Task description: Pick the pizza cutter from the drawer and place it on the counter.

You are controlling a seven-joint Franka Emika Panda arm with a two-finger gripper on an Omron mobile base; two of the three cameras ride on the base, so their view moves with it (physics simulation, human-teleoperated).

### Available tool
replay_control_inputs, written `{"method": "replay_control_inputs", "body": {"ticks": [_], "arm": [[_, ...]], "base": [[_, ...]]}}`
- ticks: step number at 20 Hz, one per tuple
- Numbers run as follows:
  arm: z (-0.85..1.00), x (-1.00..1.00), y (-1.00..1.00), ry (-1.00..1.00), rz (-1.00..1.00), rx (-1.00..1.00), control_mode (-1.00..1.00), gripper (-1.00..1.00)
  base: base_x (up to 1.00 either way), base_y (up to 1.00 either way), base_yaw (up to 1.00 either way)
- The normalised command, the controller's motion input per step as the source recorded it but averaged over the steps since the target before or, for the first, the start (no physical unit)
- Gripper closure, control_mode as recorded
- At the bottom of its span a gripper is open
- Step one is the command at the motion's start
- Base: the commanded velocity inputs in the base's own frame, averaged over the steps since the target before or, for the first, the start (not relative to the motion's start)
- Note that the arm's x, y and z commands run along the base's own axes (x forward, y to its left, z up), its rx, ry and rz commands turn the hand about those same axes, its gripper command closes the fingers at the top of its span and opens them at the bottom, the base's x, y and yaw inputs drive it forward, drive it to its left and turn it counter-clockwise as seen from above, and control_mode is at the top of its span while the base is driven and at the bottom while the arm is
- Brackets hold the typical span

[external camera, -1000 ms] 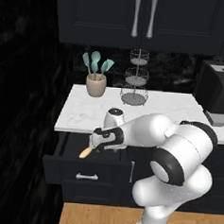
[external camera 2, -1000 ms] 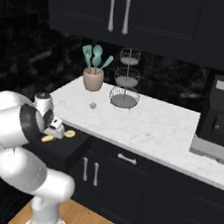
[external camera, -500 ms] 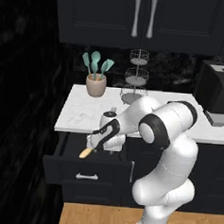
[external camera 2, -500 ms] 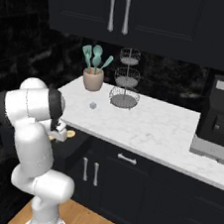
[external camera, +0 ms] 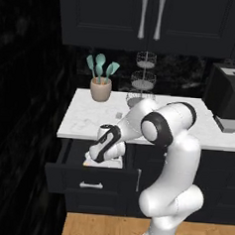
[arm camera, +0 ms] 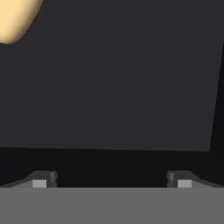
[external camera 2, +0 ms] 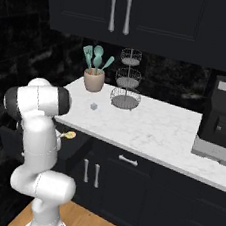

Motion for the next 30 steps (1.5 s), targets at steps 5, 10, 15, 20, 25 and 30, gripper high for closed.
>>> {"method": "replay_control_inputs", "body": {"ticks": [5,10,15,20,25,30], "arm": [[0.08,-1.00,0.25,0.16,0.03,-0.01,-1.00,-1.00],[0.28,-1.00,0.22,0.22,0.05,0.00,-1.00,-1.00],[0.55,-0.98,0.09,0.18,0.03,0.00,-1.00,-1.00],[0.66,-0.25,0.00,0.01,-0.02,0.00,-1.00,-1.00],[0.31,0.32,0.00,-0.03,-0.09,-0.02,-1.00,-1.00],[0.01,0.83,0.00,0.00,-0.11,-0.05,-1.00,-1.00]], "base": [[0.00,0.00,0.00],[0.00,0.00,0.00],[0.00,0.00,0.00],[0.00,0.00,0.00],[0.00,0.00,0.00],[0.00,0.00,0.00]]}}
